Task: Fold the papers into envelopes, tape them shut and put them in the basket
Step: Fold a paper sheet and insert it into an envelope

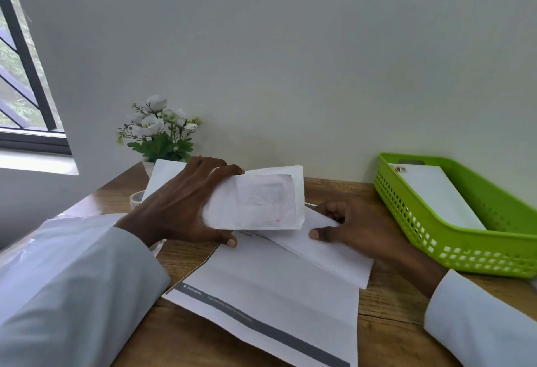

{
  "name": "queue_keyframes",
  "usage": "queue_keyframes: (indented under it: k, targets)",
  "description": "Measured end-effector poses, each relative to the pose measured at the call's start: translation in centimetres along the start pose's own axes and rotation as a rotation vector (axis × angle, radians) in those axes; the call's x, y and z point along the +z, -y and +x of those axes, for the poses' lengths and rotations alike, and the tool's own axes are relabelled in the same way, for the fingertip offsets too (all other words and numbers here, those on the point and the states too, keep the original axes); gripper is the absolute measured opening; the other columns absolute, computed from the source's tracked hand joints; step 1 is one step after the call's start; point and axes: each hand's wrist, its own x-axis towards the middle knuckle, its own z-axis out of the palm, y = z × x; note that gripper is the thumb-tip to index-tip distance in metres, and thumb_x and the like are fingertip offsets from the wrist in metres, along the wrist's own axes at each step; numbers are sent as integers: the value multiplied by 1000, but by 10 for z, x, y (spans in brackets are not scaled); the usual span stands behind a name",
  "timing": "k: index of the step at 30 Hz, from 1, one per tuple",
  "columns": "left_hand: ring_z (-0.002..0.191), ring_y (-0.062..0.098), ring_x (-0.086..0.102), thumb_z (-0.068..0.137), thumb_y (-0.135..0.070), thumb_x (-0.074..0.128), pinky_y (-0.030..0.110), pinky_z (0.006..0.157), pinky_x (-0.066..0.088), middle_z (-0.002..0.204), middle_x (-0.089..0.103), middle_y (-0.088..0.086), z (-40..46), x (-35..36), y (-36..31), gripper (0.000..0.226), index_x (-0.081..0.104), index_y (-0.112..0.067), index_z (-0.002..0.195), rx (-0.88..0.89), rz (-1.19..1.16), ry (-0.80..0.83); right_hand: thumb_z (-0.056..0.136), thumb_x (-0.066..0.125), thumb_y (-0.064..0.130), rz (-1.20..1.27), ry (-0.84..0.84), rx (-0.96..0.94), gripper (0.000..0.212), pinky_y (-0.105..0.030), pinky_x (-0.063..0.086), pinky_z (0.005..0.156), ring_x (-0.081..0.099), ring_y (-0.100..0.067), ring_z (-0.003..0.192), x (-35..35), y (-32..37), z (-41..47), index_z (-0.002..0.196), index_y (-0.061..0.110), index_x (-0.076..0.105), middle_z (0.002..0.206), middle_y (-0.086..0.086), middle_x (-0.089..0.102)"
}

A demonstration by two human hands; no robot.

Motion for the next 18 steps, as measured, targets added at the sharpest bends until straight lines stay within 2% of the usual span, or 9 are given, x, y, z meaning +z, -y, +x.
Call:
queue_keyframes:
  k: [3, 5, 9, 13, 18]
  targets:
    - [116, 26, 45, 54, -91, 63, 49, 94, 46, 131, 48, 4, -1, 1, 4, 113, 30, -29, 142, -23, -10, -15, 77, 81, 17, 165, -65, 50, 13, -21, 55, 56, 74, -11, 68, -13, 5, 0, 90, 20, 78, 81, 5, 79]
    - [116, 26, 45, 55, -91, 61, 50, 94, 46, 131, 47, 5, -2, 0, 5, 114, 26, -29, 145, -45, -15, -24, 80, 78, 13, 215, -88, 30, 16, -18, 53, 53, 73, -10, 67, -21, 12, 0, 94, 21, 78, 81, 5, 79]
    - [110, 24, 44, 55, -92, 59, 46, 89, 48, 126, 46, 4, -4, 0, 6, 118, 26, -25, 146, -88, -11, -38, 84, 75, 11, 268, -137, 3, 18, -27, 55, 61, 72, -17, 71, -34, 20, 1, 100, 20, 79, 87, -2, 79]
    - [110, 23, 42, 52, -89, 63, 44, 85, 48, 124, 42, 3, -7, -3, 10, 120, 27, -24, 146, -129, -12, -68, 85, 74, 10, 293, -195, -20, 17, -17, 54, 56, 71, -11, 68, -46, 23, 0, 97, 21, 79, 87, 0, 79]
    - [109, 26, 42, 50, -92, 61, 44, 85, 45, 123, 45, 8, -9, -6, 14, 124, 29, -20, 145, -161, 19, -106, 83, 75, 10, 326, -233, -59, 18, -15, 51, 52, 71, -8, 65, -56, 26, -1, 91, 25, 80, 85, 1, 79]
